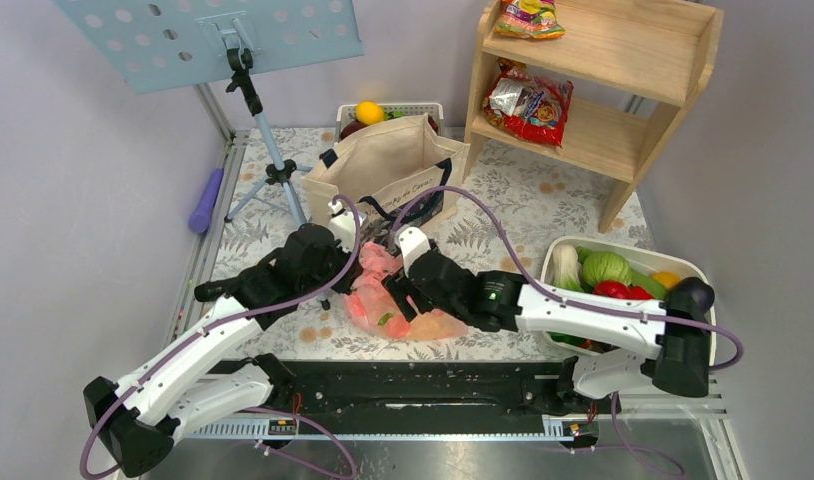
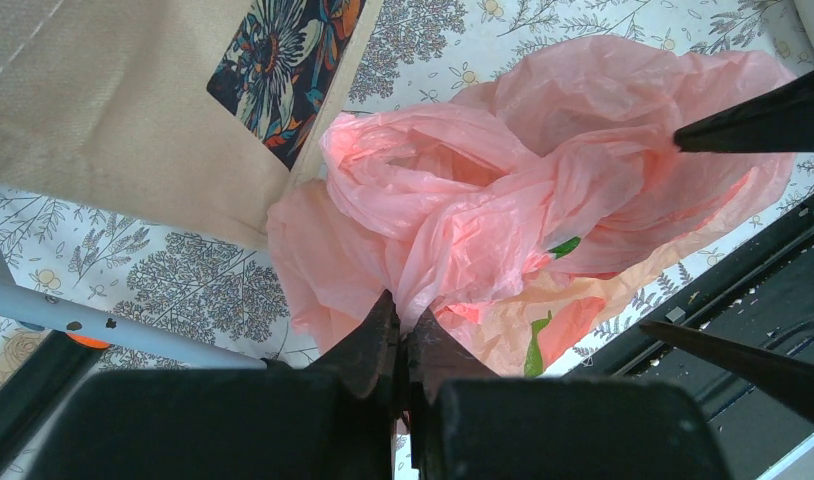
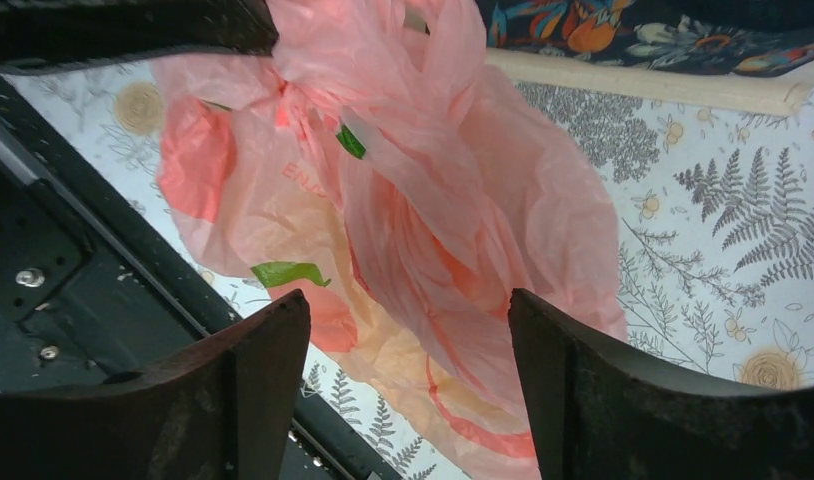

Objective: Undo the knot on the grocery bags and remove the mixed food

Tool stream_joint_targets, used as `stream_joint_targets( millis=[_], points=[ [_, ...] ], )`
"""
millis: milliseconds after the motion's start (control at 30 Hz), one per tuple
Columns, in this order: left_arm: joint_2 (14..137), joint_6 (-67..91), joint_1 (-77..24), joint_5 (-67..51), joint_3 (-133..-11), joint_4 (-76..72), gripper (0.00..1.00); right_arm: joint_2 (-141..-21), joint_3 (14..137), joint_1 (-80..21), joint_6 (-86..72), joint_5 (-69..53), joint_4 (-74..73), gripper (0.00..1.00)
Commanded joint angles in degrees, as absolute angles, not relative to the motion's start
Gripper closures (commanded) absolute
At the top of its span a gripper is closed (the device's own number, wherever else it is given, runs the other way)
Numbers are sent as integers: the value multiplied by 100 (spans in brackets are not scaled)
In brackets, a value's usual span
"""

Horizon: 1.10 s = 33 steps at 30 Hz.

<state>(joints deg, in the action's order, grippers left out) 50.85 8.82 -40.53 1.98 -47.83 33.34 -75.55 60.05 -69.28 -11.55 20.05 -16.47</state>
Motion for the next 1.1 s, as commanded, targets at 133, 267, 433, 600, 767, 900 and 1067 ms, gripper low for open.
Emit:
stream_joint_targets(
  millis=[133, 267, 433, 600, 767, 900, 1067],
  points=[
    [5146, 848, -4034, 172, -4825, 3118, 100, -8052, 6123, -6987, -1298, 2536, -1549, 33],
    [5169, 845, -4030, 177, -4835, 3120, 100, -8116, 6017, -6987, -1386, 3204, -1512, 62],
    [5091, 844, -4025, 315, -4819, 3109, 100, -7798, 5550, -6987, -1628, 3702, -1240, 100],
    [5078, 934, -3823, 445, -4825, 3147, 100, -7311, 5027, -6923, -1906, 3999, -1178, 100],
    [4973, 1018, -3434, 466, -4834, 3155, 100, -6672, 4324, -6422, -2678, 3706, -1160, 100],
    [4850, 1045, -3247, 574, -4780, 3155, 100, -6114, 3737, -6020, -3027, 3186, -847, 100],
    [4776, 886, -3243, 100, -4827, 3062, 76, -5570, 3309, -5933, -3016, 2572, -267, 100]
  ],
)
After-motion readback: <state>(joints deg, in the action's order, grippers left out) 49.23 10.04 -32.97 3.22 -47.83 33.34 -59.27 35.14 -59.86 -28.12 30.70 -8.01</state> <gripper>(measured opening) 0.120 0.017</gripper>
